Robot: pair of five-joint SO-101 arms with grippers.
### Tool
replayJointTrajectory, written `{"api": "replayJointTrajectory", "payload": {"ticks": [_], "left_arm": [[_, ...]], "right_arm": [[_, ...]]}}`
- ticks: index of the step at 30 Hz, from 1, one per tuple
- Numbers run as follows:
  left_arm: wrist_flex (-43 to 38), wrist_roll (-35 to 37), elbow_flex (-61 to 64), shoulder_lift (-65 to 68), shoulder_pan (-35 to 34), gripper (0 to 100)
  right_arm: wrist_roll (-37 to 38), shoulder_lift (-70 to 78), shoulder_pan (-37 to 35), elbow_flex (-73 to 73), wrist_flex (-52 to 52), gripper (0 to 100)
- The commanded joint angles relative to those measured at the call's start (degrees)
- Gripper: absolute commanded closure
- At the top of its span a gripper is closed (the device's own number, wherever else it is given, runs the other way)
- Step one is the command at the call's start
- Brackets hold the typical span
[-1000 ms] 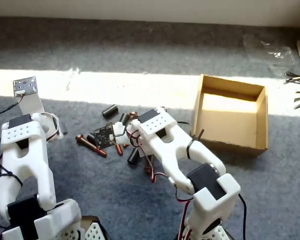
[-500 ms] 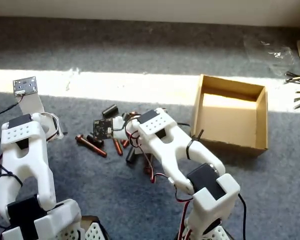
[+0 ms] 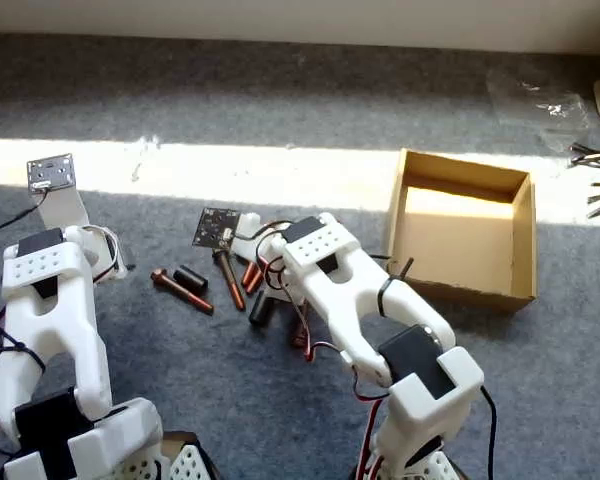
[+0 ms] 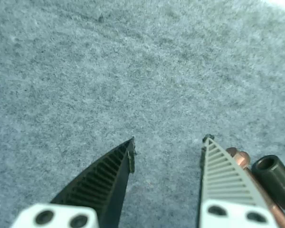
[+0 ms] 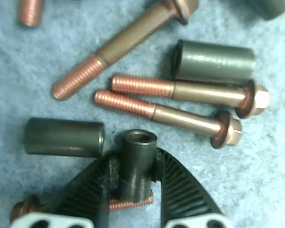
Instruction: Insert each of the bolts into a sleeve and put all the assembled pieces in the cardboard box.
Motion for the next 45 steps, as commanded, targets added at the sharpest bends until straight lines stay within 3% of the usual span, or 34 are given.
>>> {"api": "replayJointTrajectory", "payload": {"ticks": [1, 6, 12, 19, 25, 31, 40, 45], "left_arm": [[-2.2, 0.1, 1.0, -0.1, 3.5, 78], [-2.4, -5.8, 1.8, -0.2, 7.6, 78], [-1.6, -7.3, 0.0, -0.7, 13.5, 78], [15.6, -10.7, -16.0, -0.1, 17.6, 78], [32.4, -10.8, -34.0, -0.1, 22.7, 78], [41.1, -10.8, -46.3, 0.0, 29.8, 78], [44.0, -10.8, -51.3, 10.7, 39.2, 79], [43.9, -10.9, -52.3, 16.0, 41.5, 79]], "right_arm": [[-2.8, -8.8, 1.2, -2.3, -1.5, 99.4], [-7.0, -18.2, 1.4, -2.7, 6.6, 99.4], [-13.1, -28.4, 2.4, -2.7, 14.7, 99.4], [-20.3, -39.3, 9.9, -2.3, 16.6, 99.4], [-22.2, -46.9, 15.2, 2.1, 20.5, 99.4], [-22.2, -57.9, 17.1, 10.0, 20.9, 99.4], [-22.3, -82.2, 17.2, 26.3, 21.6, 99.4], [-29.0, -91.8, 20.4, 33.2, 21.2, 99.4]]}}
